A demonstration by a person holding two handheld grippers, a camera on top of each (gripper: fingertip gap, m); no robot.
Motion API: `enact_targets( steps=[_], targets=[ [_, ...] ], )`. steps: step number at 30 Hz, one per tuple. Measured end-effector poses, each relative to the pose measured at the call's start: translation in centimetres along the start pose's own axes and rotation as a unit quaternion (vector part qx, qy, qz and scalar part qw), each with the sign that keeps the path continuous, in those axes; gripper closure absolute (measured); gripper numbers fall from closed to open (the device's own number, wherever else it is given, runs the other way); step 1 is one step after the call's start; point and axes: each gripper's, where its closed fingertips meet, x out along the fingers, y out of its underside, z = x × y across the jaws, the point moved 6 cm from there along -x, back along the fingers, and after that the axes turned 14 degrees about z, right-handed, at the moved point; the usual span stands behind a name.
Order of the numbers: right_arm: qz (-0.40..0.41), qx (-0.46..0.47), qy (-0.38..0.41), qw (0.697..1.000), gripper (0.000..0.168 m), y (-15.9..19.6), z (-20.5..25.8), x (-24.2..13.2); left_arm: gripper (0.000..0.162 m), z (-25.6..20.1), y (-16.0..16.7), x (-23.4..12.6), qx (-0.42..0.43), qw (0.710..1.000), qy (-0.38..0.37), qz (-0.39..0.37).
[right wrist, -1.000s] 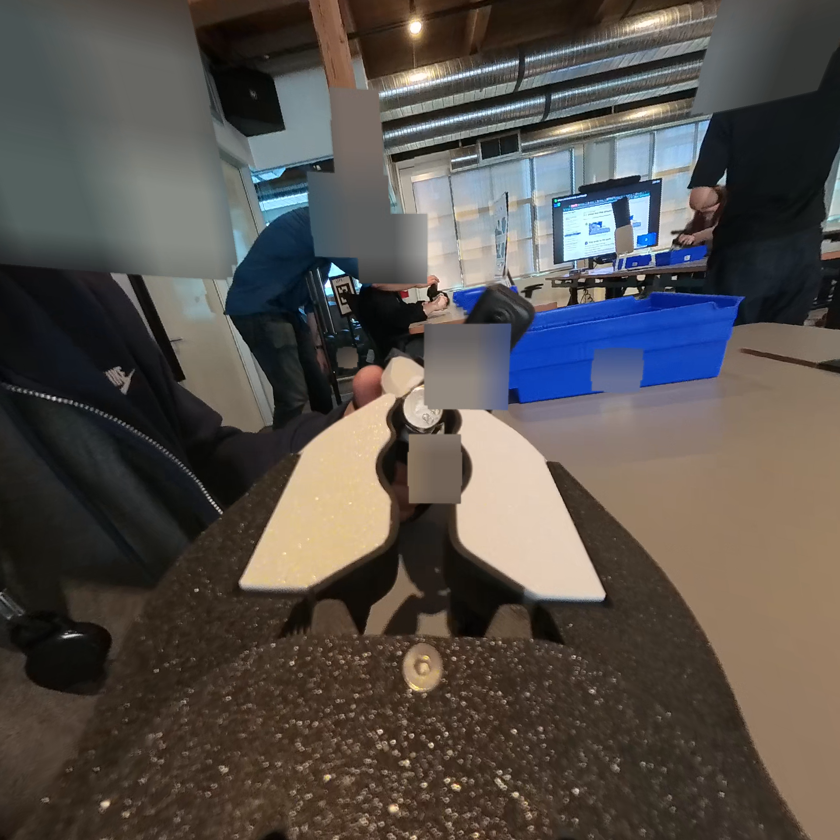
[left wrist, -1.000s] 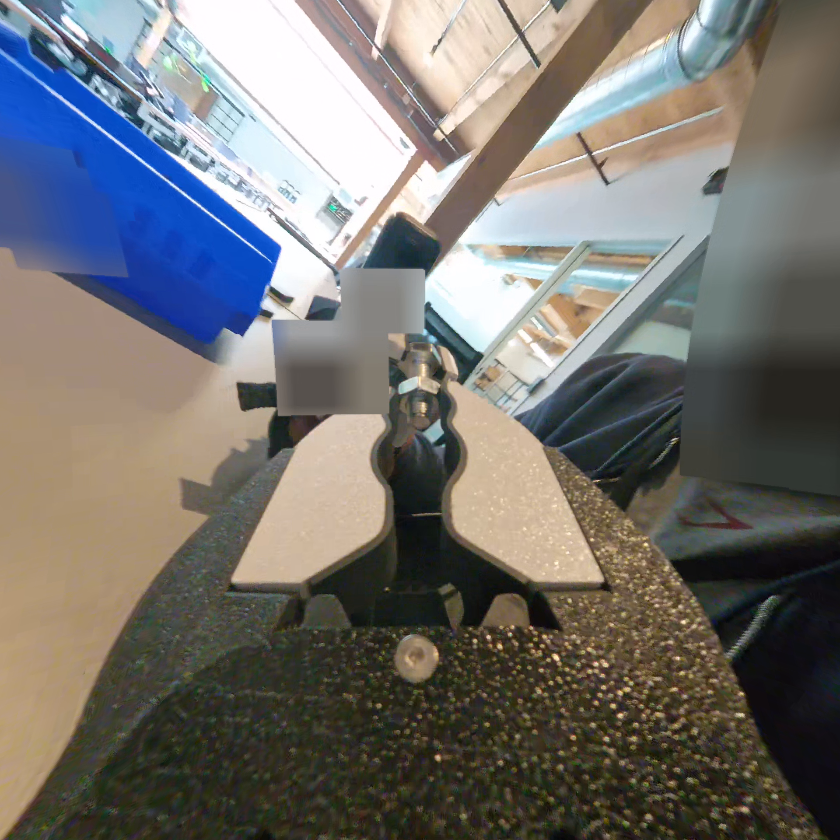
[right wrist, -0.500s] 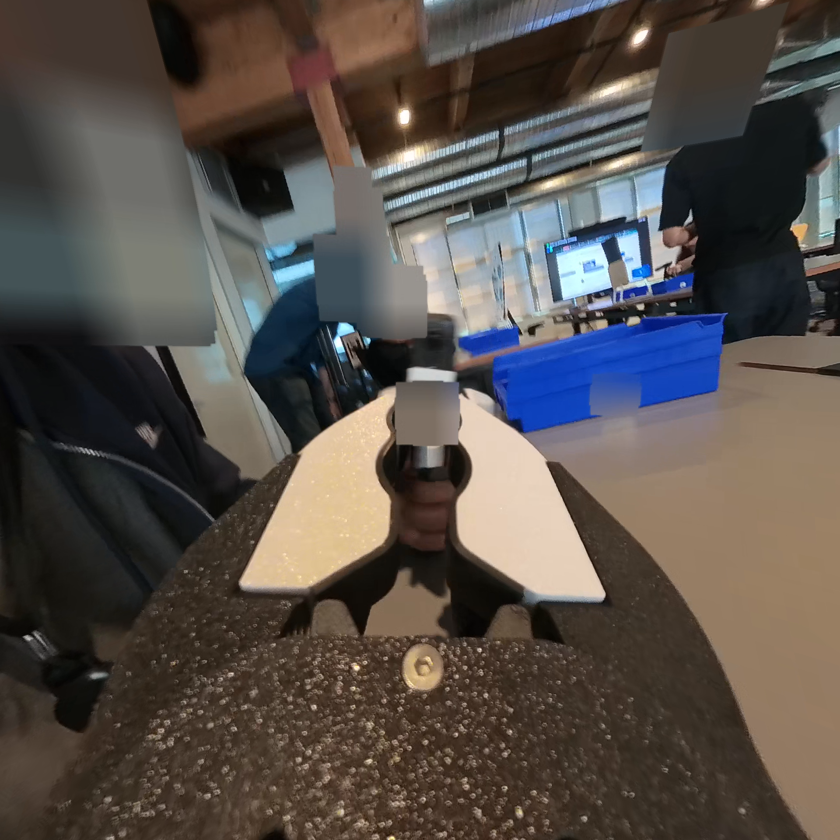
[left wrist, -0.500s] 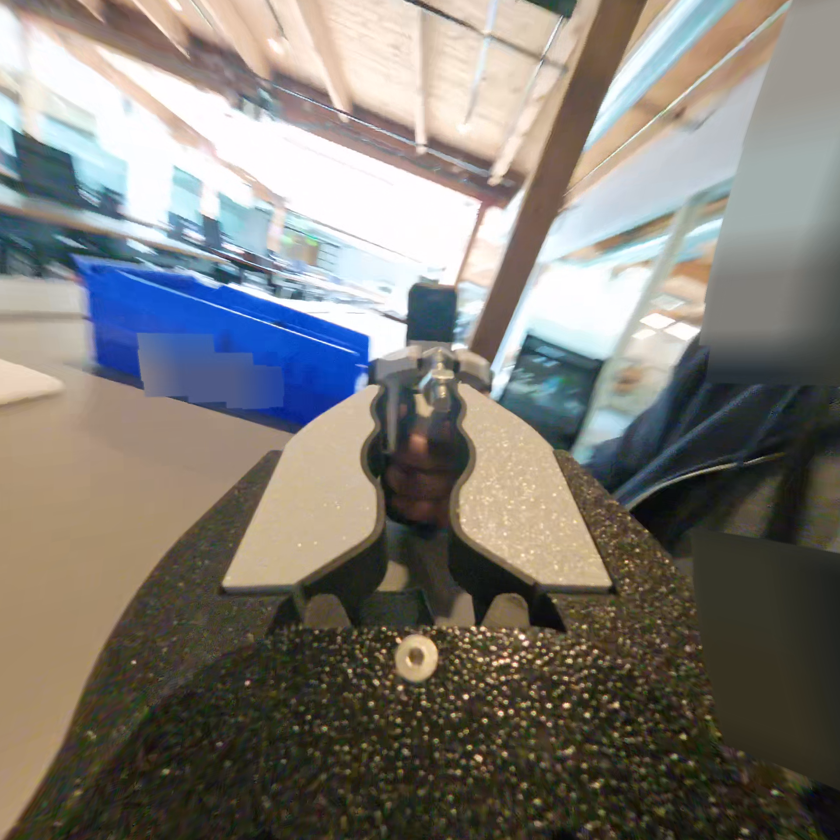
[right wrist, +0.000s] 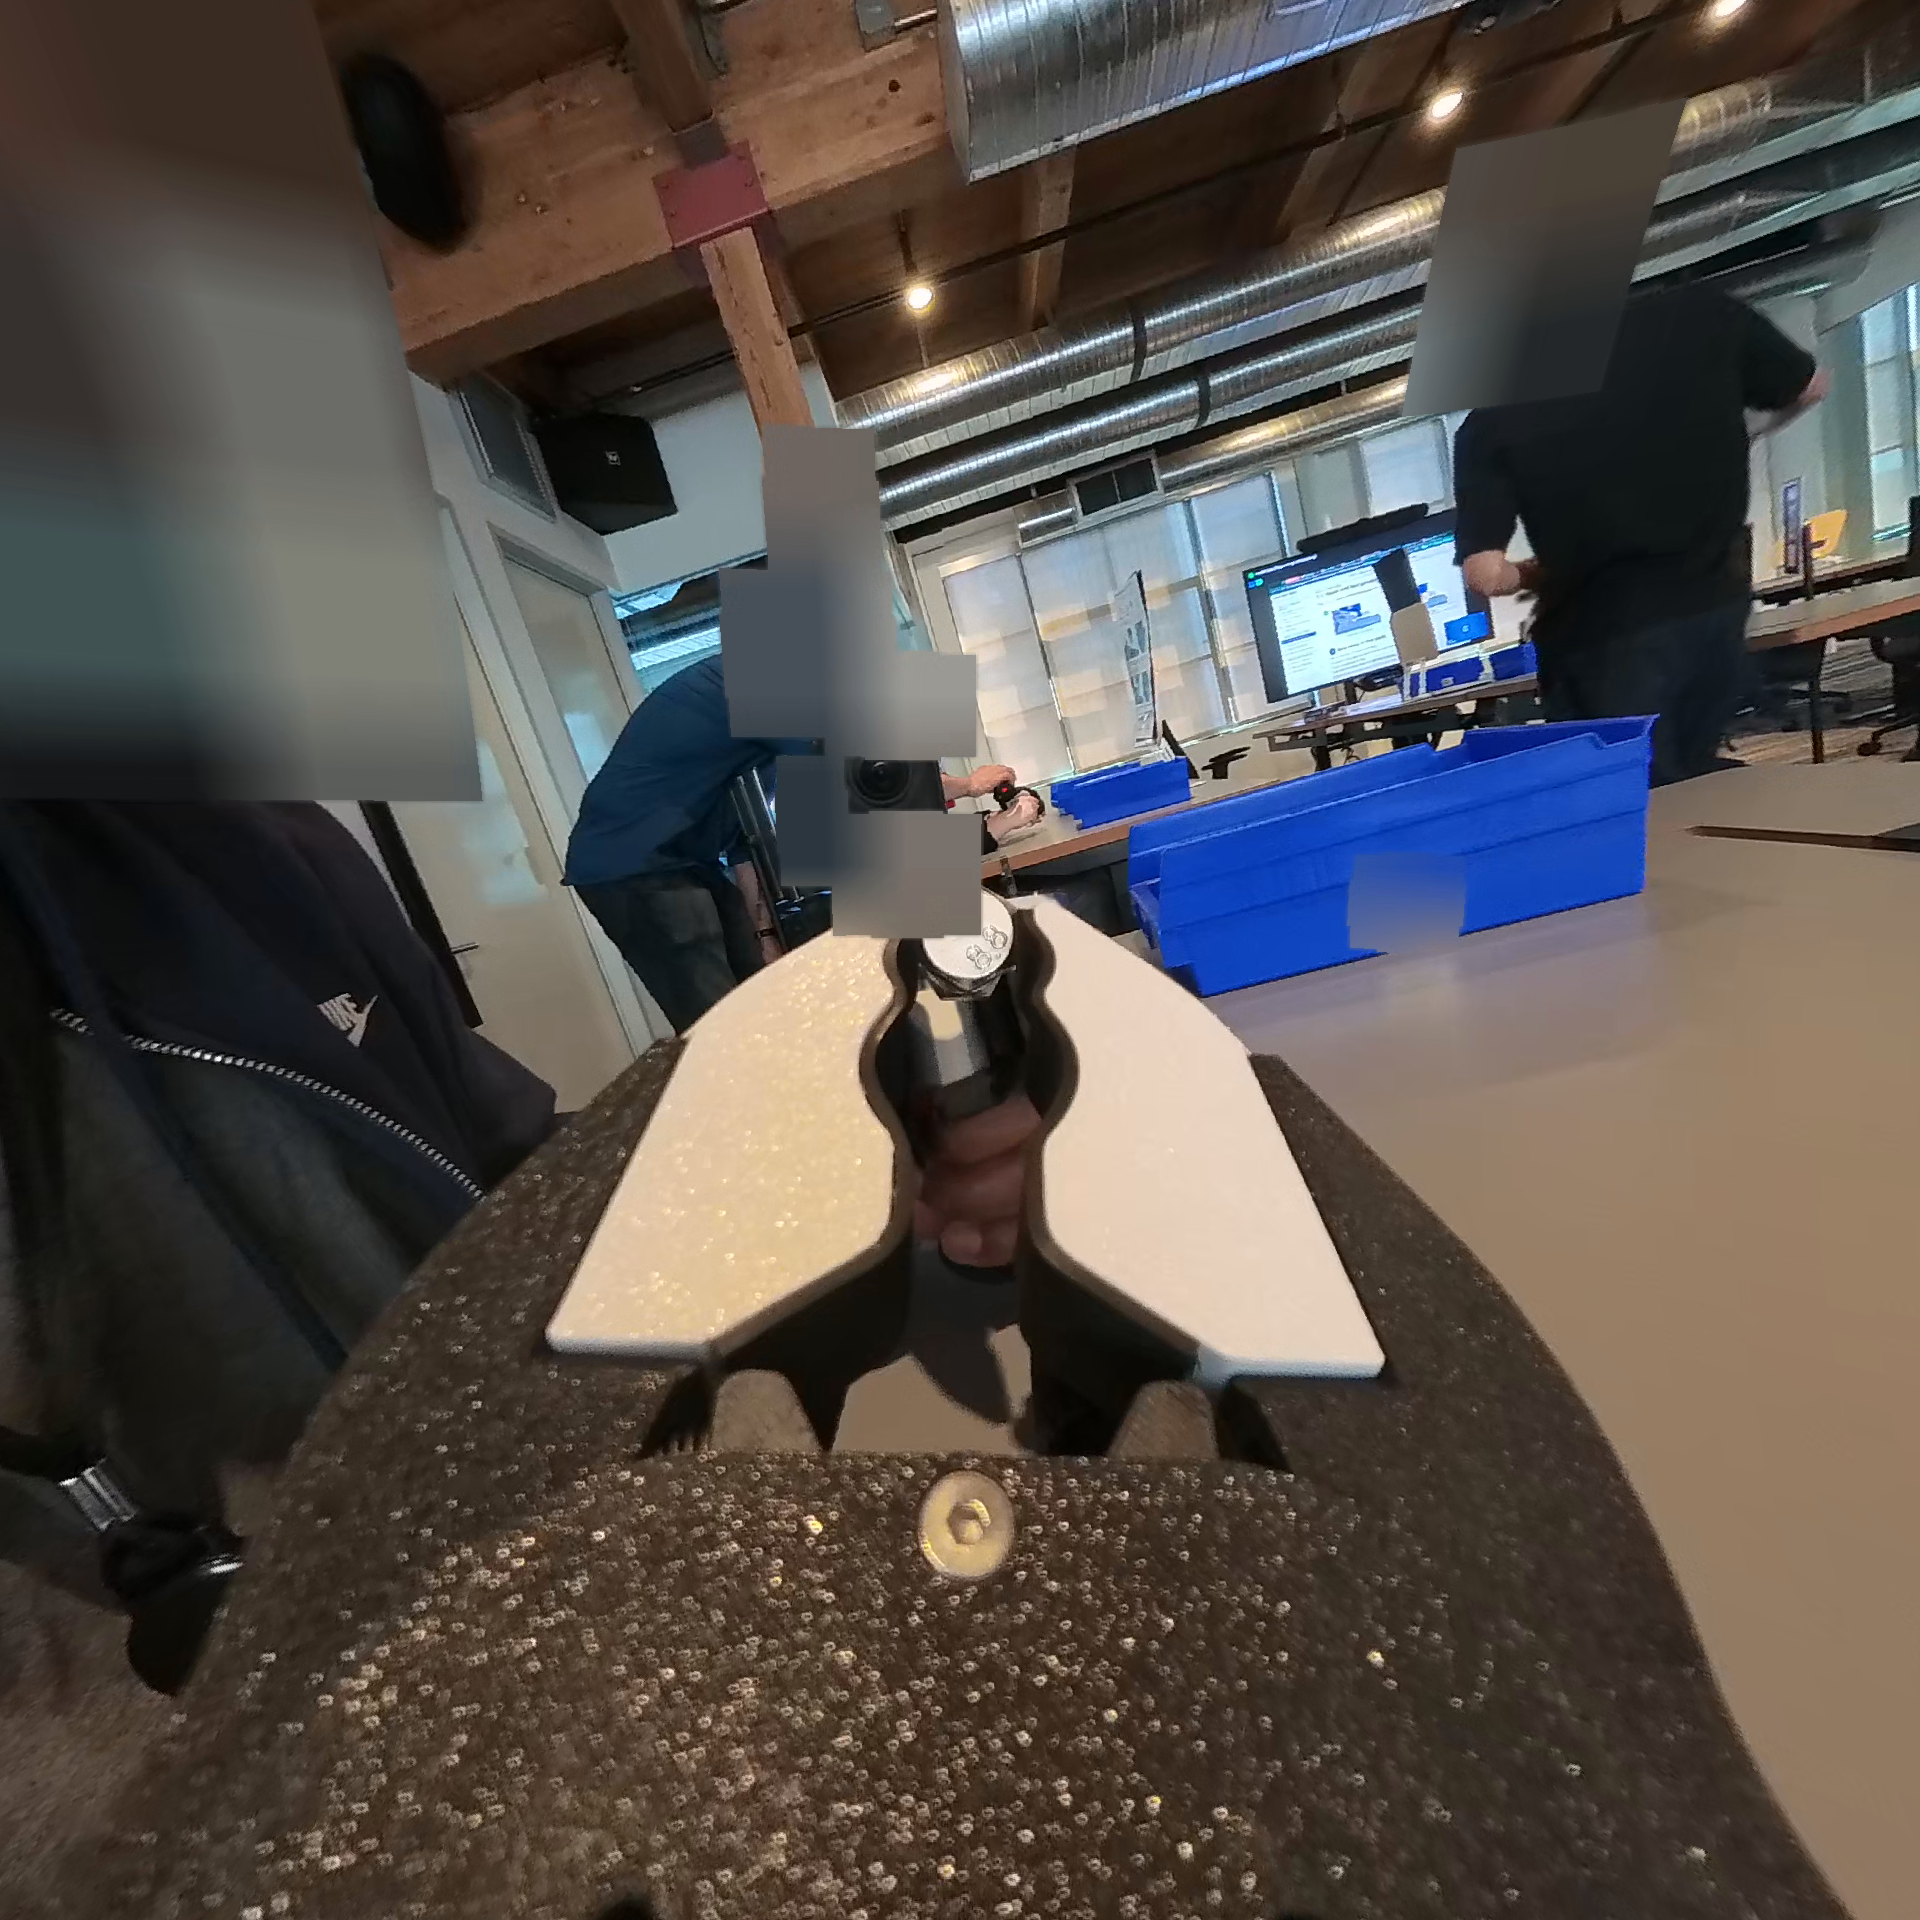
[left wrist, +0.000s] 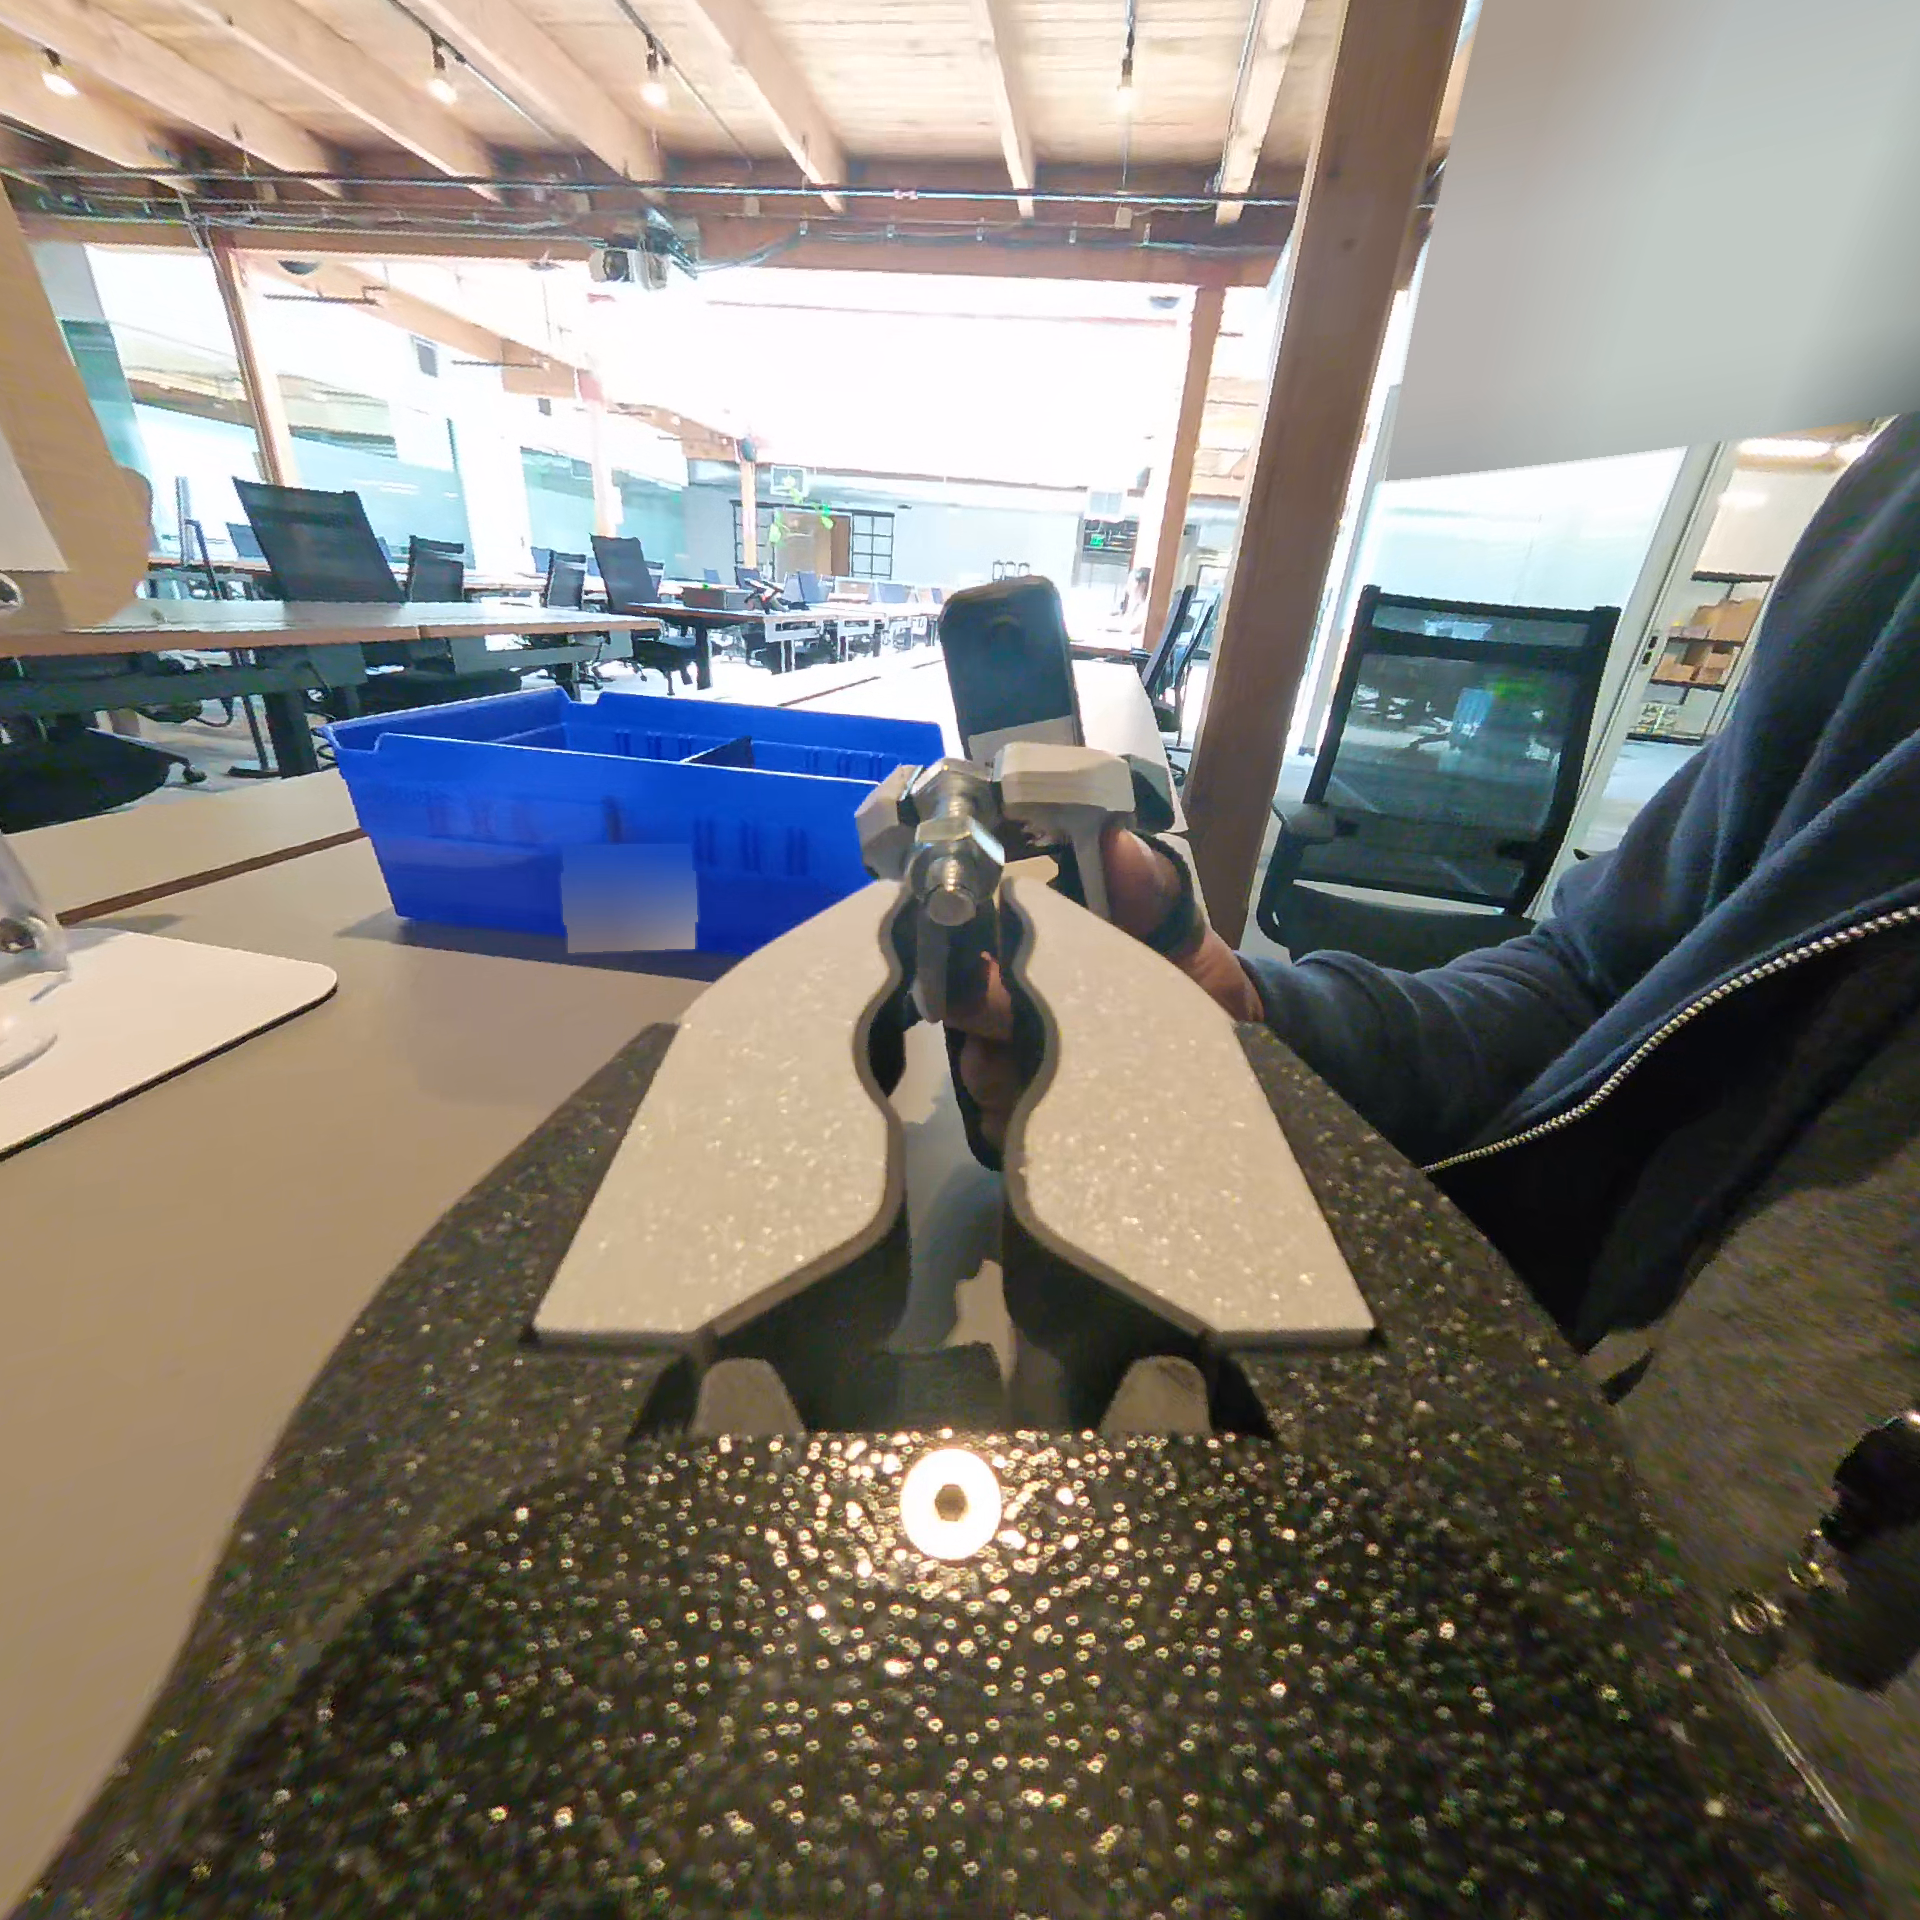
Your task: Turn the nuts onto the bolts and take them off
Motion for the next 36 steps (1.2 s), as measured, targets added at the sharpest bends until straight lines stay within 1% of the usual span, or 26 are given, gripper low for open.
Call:
enact_targets(
  steps=[2,8,13,18,23,27,36],
  targets=[
    [0.0,0.001,-0.002,1.0,0.152,0.0,0.0,0.0,0.153,0.0,0.0,0.0,0.0,1.0,-0.004,-0.002],
    [0.007,-0.002,-0.009,1.0,0.152,0.1,0.1,0.2,0.153,-0.1,-0.1,-0.3,-0.004,1.0,0.008,0.011],
    [0.03,0.005,-0.014,0.999,0.151,0.4,0.0,0.5,0.153,0.1,-0.3,-0.8,-0.035,0.998,0.026,0.056],
    [0.072,-0.004,-0.009,0.997,0.151,0.8,0.0,0.7,0.153,0.1,-0.3,-1.3,-0.062,0.993,0.039,0.092],
    [0.098,-0.009,-0.005,0.995,0.151,1.1,0.0,0.7,0.154,0.0,-0.1,-1.3,-0.048,0.992,0.034,0.11],
    [0.115,-0.014,-0.006,0.993,0.151,1.2,0.0,0.5,0.153,-0.1,-0.1,-1.3,-0.02,0.992,0.025,0.125],
    [0.122,-0.003,-0.018,0.992,0.151,1.4,0.0,0.3,0.154,-0.4,-0.2,-1.1,0.025,0.991,0.009,0.134]
  ],
)
